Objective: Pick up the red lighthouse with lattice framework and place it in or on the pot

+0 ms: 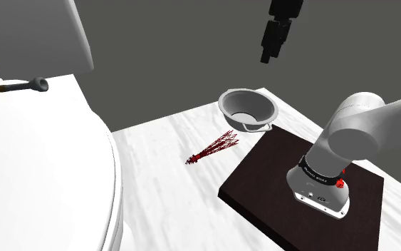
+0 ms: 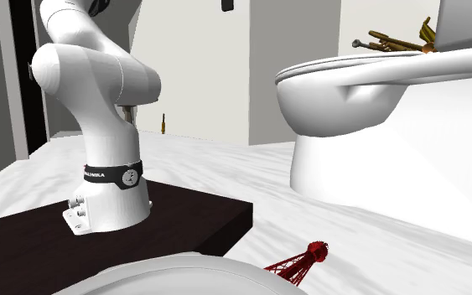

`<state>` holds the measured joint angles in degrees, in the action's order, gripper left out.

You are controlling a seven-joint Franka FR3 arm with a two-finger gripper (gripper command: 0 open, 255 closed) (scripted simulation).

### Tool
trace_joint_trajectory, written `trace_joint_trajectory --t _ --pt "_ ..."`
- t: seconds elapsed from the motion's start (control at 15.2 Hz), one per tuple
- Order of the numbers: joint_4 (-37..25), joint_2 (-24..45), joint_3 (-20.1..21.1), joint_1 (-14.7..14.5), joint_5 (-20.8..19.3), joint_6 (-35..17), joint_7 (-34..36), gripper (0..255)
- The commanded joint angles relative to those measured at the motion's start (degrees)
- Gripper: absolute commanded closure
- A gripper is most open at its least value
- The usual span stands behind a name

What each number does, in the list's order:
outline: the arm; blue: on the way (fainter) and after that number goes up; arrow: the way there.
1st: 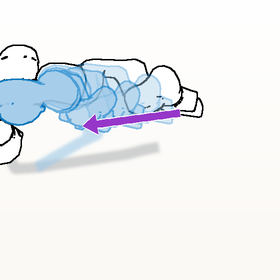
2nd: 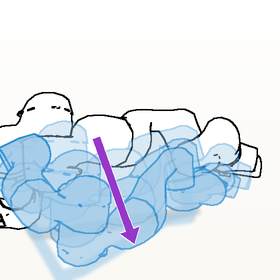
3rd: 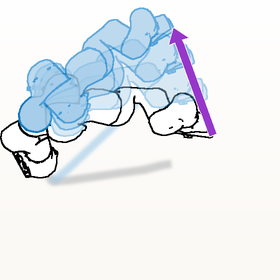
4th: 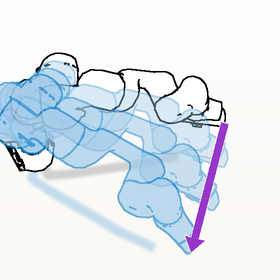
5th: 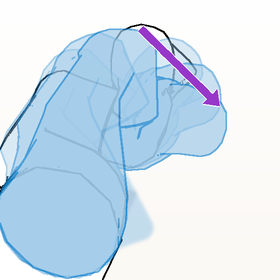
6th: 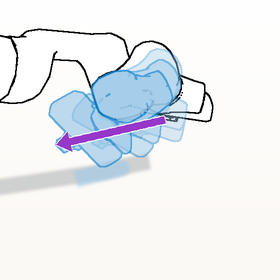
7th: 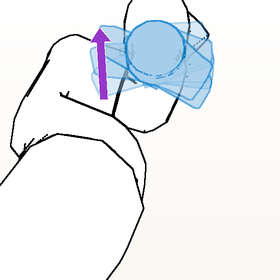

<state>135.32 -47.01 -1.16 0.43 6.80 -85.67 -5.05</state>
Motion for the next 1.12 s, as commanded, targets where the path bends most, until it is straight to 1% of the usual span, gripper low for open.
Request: trace_joint_trajectory --t 0.0,0.53,0.79,1.06 --pt "0.0 0.0 0.0 0.0 0.0 0.0 0.0 0" --pt "11.8 4.5 1.4 -4.3 -2.8 -16.7 -10.5 0" --pt "16.3 9.0 2.1 -6.3 -4.2 -25.9 -15.3 0" --pt "19.6 15.1 2.9 -8.0 -5.9 -35.9 -19.7 0"
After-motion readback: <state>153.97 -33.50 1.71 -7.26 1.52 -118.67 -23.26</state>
